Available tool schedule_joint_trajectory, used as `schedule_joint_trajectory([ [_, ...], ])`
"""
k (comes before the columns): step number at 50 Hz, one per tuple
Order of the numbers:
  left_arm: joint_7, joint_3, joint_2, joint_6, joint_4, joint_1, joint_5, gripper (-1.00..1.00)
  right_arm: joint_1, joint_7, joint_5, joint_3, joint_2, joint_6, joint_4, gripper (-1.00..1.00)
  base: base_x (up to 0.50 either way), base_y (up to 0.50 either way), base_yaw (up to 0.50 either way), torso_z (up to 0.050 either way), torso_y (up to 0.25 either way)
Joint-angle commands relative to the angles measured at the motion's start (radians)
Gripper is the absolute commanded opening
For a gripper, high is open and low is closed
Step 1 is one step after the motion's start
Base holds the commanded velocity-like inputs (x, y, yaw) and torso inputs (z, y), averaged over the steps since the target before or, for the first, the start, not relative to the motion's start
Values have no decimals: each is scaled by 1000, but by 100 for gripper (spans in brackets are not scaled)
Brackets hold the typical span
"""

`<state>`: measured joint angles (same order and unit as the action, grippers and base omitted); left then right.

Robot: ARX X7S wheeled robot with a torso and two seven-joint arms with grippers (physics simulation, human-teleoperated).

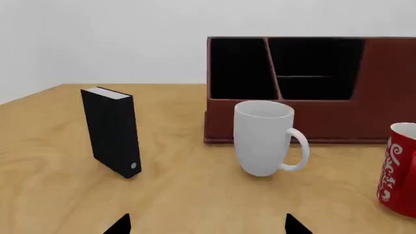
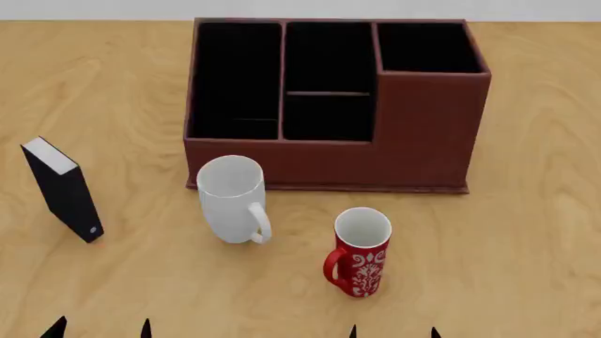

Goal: Pick up the white mug and place it to the right of the caddy.

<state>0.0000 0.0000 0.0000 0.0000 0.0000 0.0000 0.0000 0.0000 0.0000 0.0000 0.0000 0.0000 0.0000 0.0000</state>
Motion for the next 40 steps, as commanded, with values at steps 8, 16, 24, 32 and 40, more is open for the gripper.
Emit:
schedule_joint_trajectory([
  [8,4,46,-38,7,22,14,-50,100,-1,38,49,-32,33,-11,-6,100,0,0,0,31,0],
  [16,-3,70,-52,33,68,31,-77,100,7,76,42,-52,53,2,-18,100,0,0,0,50,0],
  [24,-36,61,-73,-107,235,-16,-127,100,37,103,14,-58,93,184,-282,100,0,0,0,50,0],
  [32,-63,64,-103,-234,381,-93,-141,100,132,108,41,-42,117,317,-402,100,0,0,0,50,0],
  [40,-81,73,-112,-288,409,-181,-151,100,201,119,45,-39,137,411,-464,100,0,0,0,50,0],
])
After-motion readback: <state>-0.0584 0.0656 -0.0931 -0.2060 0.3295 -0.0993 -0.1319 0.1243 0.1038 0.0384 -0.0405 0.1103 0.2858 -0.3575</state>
